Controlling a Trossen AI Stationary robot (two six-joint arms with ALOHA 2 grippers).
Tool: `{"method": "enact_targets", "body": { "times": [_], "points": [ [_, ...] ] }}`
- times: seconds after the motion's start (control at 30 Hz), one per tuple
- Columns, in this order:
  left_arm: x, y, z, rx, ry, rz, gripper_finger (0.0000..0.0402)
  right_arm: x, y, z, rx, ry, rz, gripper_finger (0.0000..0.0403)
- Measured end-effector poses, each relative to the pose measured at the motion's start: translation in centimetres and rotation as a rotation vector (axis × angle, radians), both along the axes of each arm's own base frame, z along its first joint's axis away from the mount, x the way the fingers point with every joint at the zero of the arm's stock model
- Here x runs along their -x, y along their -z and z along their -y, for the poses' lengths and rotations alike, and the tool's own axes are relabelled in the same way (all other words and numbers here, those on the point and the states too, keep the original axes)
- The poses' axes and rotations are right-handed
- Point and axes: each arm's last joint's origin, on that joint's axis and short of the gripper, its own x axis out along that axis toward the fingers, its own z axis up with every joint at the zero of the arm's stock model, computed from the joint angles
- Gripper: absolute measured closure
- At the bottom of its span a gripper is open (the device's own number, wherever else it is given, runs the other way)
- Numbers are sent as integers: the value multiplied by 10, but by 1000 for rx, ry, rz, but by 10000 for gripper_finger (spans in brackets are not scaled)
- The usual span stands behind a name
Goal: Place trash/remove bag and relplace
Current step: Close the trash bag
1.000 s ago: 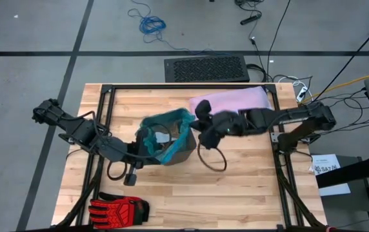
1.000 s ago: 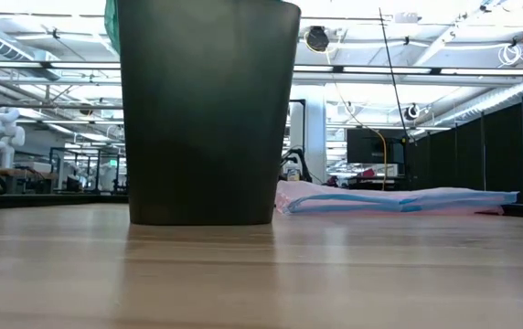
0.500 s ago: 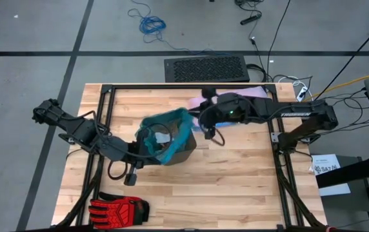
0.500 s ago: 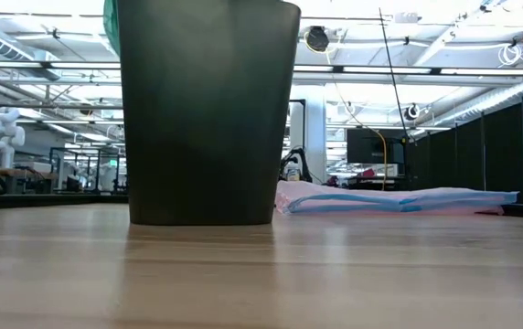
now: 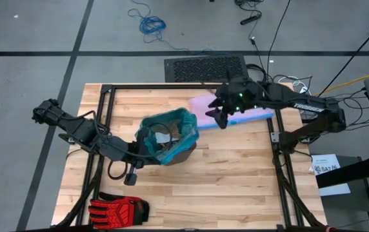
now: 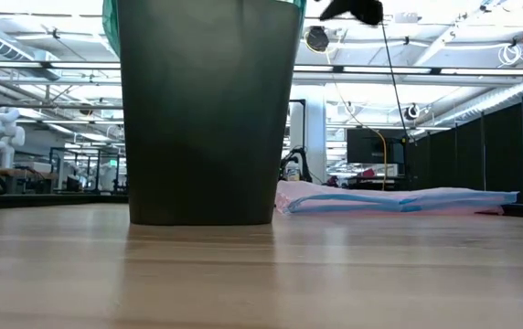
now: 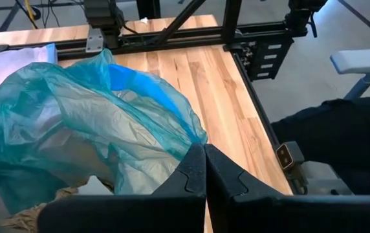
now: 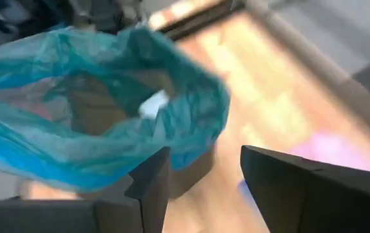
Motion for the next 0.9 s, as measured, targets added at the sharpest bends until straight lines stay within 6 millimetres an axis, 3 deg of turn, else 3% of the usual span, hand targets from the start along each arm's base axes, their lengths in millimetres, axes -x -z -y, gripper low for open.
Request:
{"method": "enact_targets", "body": {
  "times": [0.17, 0.33, 0.5, 0.7, 0.9],
  "points": [
    [0, 0, 0, 5, -6, -4, 402, -3, 34, 14, -232, -15, -37, 241],
    [1, 2, -1, 21, -26, -30, 402, -7, 89, 16, -420, -21, -28, 275],
    [3, 4, -2, 14, -32, -56, 402, -4, 139, 13, -545, -29, 186, 311],
    [3, 4, -2, 13, -32, -57, 402, 11, 170, 11, -690, -18, 663, 340],
    [2, 4, -2, 11, -45, -49, 402, 13, 195, 8, -901, 87, 744, 338]
  ]
}}
